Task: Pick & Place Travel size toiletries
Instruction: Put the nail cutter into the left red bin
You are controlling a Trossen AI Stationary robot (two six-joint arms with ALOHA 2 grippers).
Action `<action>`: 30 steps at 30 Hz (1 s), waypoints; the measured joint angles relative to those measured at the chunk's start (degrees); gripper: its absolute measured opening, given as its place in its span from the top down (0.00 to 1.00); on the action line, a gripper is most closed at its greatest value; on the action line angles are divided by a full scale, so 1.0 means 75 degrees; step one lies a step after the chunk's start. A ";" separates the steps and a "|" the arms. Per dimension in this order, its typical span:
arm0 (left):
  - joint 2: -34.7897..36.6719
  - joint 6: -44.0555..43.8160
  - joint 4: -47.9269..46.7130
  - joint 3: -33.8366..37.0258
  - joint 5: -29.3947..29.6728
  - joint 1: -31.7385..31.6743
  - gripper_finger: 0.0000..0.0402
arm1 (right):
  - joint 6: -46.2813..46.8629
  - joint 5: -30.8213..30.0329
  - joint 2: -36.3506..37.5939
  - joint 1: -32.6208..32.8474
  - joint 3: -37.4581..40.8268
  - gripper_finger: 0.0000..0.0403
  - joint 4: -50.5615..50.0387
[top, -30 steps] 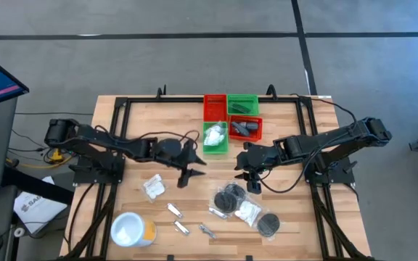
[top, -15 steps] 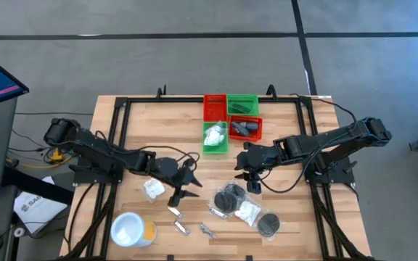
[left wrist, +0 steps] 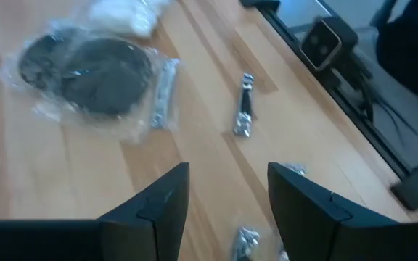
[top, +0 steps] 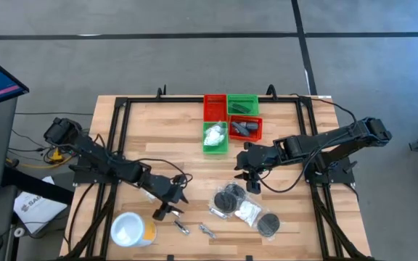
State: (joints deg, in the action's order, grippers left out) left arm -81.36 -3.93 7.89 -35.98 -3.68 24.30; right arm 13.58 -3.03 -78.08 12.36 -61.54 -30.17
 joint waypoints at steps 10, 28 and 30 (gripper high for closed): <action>0.0000 -0.0739 0.0010 0.0322 0.0119 0.0418 0.56 | 0.0000 0.0001 0.0000 -0.0003 0.0001 0.68 0.0138; -0.0125 -0.0695 0.0175 0.0705 0.0262 0.0613 0.56 | 0.0000 0.0001 0.0000 0.0000 0.0002 0.68 0.0317; -0.0262 -0.0681 0.0221 0.0704 0.0259 0.0611 0.56 | -0.0002 0.0001 0.0000 0.0000 0.0000 0.68 0.0317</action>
State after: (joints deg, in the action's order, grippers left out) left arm -83.33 -9.04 9.55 -30.71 -1.74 28.88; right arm 13.57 -3.02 -78.08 12.36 -61.54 -27.79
